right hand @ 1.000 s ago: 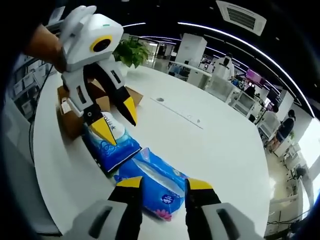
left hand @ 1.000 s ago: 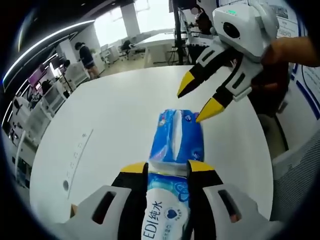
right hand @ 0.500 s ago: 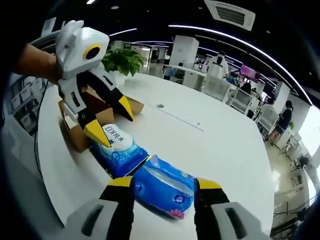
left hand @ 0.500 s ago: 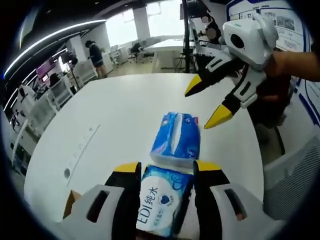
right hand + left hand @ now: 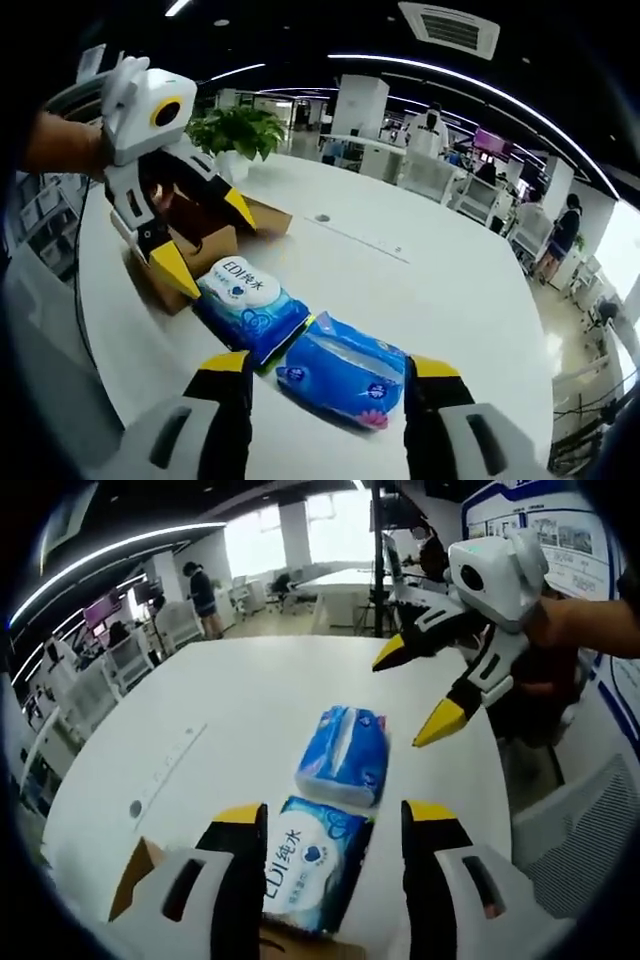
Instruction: Operate the shoe box by opening the lid, removing the specified soft item, and placing it in the target area until the item is outside and the box remains undamaged.
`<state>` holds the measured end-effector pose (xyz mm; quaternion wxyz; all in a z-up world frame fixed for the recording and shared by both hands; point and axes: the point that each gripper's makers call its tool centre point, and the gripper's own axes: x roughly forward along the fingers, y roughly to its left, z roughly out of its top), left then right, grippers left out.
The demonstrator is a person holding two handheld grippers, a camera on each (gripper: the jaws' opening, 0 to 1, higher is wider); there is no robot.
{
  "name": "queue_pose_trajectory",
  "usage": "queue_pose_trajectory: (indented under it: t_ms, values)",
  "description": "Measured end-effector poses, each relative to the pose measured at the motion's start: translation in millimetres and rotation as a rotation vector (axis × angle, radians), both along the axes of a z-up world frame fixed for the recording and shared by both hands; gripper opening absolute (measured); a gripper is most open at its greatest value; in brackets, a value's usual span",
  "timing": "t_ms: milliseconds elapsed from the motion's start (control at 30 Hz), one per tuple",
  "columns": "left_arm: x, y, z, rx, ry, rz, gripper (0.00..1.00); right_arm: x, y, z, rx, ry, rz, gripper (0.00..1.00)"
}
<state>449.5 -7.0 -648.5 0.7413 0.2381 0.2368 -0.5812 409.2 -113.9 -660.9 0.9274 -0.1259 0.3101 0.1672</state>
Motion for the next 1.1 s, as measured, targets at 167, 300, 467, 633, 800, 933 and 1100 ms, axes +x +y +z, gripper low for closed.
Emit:
queue_pose_trajectory:
  t_ms: [167, 300, 467, 633, 800, 933, 1100]
  values:
    - [2.6, 13.8, 6.6, -0.024, 0.001, 0.048, 0.57, -5.1, 7.3, 2.3, 0.012, -0.006, -0.001, 0.64]
    - [1.0, 23.7, 13.5, -0.039, -0.024, 0.062, 0.60, -7.6, 16.1, 5.5, 0.016, -0.026, 0.014, 0.65]
    - [-6.8, 31.8, 19.6, -0.062, -0.017, 0.072, 0.63, -10.8, 23.3, 7.3, 0.021, -0.029, 0.017, 0.69]
    - [-11.5, 42.9, 26.8, -0.096, 0.003, 0.108, 0.67, -14.5, 28.1, 8.7, 0.023, -0.032, 0.021, 0.73]
    - [-9.1, 57.1, 34.5, -0.123, -0.014, 0.151, 0.69, -19.8, 32.9, 11.6, 0.039, -0.041, 0.019, 0.80]
    - [-7.8, 68.5, 42.1, -0.162, -0.006, 0.195, 0.72, -25.1, 37.7, 11.4, 0.027, -0.043, 0.024, 0.85]
    - [-12.4, 83.7, 45.2, -0.186, 0.000, 0.230, 0.75, -29.9, 44.5, 12.3, 0.037, -0.045, 0.027, 0.87]
